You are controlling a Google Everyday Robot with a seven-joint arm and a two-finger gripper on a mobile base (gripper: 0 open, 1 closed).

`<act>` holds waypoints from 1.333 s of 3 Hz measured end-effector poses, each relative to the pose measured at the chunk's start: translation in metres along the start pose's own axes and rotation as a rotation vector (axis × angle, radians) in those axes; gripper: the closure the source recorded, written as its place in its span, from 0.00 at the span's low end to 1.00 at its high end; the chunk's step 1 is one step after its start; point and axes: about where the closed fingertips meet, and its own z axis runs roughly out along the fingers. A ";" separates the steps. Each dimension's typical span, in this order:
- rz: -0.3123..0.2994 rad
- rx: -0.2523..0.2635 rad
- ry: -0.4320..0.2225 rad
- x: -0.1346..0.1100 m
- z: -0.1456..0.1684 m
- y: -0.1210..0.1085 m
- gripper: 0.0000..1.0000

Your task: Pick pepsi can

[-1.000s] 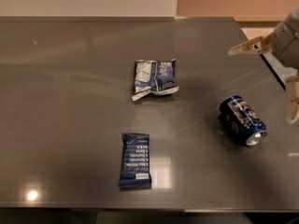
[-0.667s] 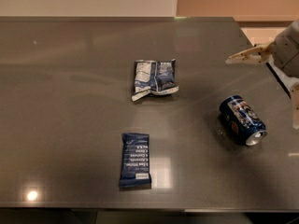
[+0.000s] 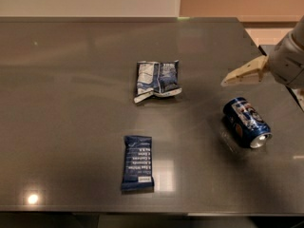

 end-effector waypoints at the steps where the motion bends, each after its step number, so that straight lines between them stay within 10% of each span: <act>1: -0.191 -0.065 0.006 0.001 0.007 0.006 0.00; 4: -0.317 -0.061 0.008 0.000 0.014 -0.001 0.00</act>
Offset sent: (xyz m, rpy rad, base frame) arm -0.0014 -0.0043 -0.0070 -0.0733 0.0078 0.1616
